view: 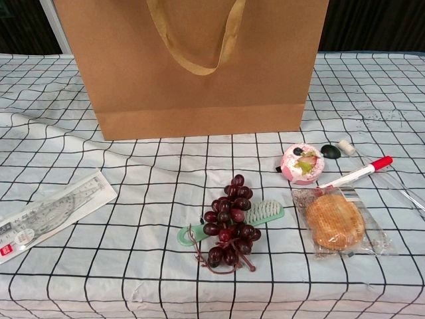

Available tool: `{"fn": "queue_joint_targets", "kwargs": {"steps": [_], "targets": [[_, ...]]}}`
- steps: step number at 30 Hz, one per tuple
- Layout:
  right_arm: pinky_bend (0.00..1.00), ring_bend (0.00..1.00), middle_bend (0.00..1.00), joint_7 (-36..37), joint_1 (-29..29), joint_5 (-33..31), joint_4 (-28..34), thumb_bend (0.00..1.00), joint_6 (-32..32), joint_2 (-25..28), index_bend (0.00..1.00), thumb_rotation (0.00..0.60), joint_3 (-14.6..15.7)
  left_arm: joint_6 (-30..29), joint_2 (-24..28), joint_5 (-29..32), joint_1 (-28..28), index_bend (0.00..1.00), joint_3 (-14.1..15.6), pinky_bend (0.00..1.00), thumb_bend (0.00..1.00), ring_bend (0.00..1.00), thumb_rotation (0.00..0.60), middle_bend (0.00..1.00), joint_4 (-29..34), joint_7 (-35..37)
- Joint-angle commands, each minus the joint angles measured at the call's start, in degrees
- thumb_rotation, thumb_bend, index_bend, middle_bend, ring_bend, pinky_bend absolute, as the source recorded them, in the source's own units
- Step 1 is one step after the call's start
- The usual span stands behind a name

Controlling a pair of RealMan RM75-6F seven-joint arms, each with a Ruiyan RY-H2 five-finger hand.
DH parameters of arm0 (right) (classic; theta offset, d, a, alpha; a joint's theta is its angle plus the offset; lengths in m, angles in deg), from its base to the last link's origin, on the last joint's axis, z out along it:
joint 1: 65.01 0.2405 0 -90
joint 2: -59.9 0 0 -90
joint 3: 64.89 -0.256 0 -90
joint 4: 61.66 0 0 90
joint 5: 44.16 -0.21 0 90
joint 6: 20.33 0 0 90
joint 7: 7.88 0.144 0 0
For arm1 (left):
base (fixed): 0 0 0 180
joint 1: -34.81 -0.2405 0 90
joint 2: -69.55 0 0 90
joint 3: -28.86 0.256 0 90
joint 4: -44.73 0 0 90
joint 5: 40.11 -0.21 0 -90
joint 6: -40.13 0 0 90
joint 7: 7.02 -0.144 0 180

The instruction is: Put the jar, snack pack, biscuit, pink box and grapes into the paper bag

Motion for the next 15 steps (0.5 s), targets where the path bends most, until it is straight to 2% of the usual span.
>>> {"fn": "queue_joint_targets", "kwargs": {"steps": [1,5,7,11,15], "targets": [[0.22,0.2,0.13,-0.01,-0.04,-0.01,0.01,0.21,0.06,0.02,0.13,0.6,-0.01,-8.64,2.66,-9.21,-5.7,0.14,4.51,0.13,0.01,0.0,0.6,0.13,4.07,-1.3],[0.22,0.2,0.13,-0.16,0.01,0.12,-0.03,0.21,-0.17,0.05,0.13,0.6,0.18,-17.37,5.03,-19.71,-12.9,0.13,11.92,0.13,0.01,0.0,0.6,0.13,4.19,-1.64],[0.22,0.2,0.13,-0.36,0.11,0.13,-0.18,0.21,-0.49,0.0,0.13,0.6,0.32,-20.37,6.7,-22.64,-16.75,0.11,15.78,0.13,0.02,0.0,0.6,0.13,3.56,-1.9],[0.22,0.2,0.13,-0.89,0.64,0.86,-0.64,0.21,-1.57,-0.09,0.13,0.6,0.97,-27.03,9.74,-23.9,-25.51,0.11,21.61,0.13,0.04,0.0,0.6,0.12,2.56,-7.55],[0.22,0.2,0.13,-0.03,1.48,3.66,-0.23,0.21,-2.82,-0.1,0.13,0.6,2.45,-30.07,10.84,-20.25,-32.51,0.1,25.69,0.13,0.04,0.0,0.6,0.1,3.2,-5.93]]}}
